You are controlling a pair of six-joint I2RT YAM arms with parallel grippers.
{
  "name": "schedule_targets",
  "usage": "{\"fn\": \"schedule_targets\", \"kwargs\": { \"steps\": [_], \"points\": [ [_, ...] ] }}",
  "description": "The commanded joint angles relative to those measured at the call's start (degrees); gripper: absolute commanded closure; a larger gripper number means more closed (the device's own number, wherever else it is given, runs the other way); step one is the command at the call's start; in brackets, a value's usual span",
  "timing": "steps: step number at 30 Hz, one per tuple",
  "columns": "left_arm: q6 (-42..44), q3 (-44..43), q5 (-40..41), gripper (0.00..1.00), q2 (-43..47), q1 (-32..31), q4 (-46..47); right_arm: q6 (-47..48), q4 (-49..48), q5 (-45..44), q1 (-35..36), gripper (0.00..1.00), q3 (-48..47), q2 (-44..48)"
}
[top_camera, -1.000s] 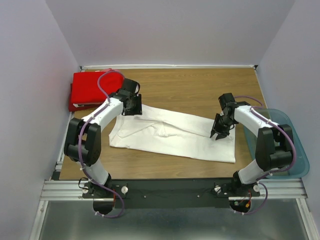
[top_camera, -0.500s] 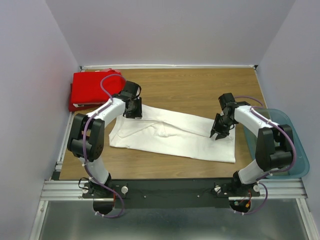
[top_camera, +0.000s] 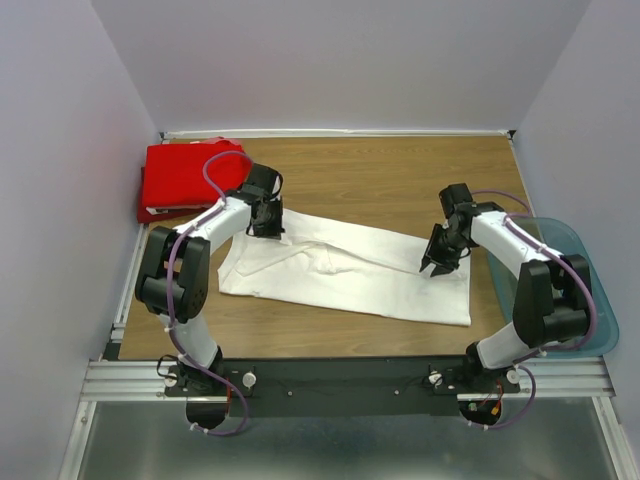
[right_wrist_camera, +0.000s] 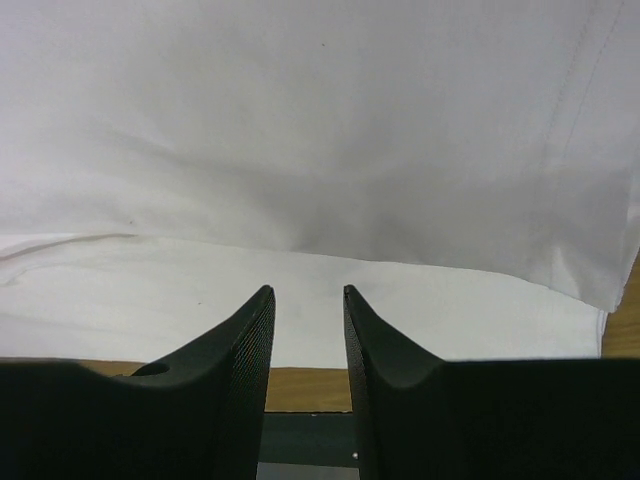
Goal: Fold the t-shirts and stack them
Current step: Fold the tshirt
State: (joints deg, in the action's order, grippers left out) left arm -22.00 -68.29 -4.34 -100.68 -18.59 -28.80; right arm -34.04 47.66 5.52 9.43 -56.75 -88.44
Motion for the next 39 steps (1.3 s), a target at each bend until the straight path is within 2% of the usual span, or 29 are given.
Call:
{"fn": "schedule_targets", "kwargs": {
  "steps": [1,5,20,25,33,36,37,38,39],
  "points": [
    [-1.90,2.28,-3.48,1.00,1.80,-0.31,1.63,1.17,0.86,0.46,0.24,0.59,-2.83,-0.06],
    [-5.41,5.88,-3.05,1.00,5.31,-0.74,2.95,4.76,1.38,0.46,0.15,0.59,-4.51,-0.15],
    [-19.13,17.66,-1.73,1.00,17.17,-12.08,3.93,13.38,1.91,-1.12,0.15,0.59,-1.09,3.27],
    [-23.52,20.48,-0.93,1.00,21.83,-14.89,3.04,14.09,1.83,-1.04,0.24,0.59,0.24,4.51],
    [-26.08,23.20,-2.60,1.00,24.83,-18.67,2.26,14.00,1.56,-0.86,0.24,0.59,0.77,5.56],
    [-26.43,23.20,-3.57,0.73,26.15,-19.99,2.25,13.83,1.47,-0.86,0.24,0.59,0.85,5.83],
    [-26.52,23.03,-3.83,0.58,27.11,-19.99,2.08,13.57,1.47,-0.86,0.15,0.59,0.85,5.83],
    [-26.69,22.85,-3.75,0.49,27.55,-20.08,1.73,13.56,1.47,-0.86,0.15,0.59,0.77,5.91],
    [-26.78,22.59,-3.40,0.45,27.99,-20.08,1.38,13.39,1.56,-0.86,0.15,0.59,0.77,5.91]
  ]
}}
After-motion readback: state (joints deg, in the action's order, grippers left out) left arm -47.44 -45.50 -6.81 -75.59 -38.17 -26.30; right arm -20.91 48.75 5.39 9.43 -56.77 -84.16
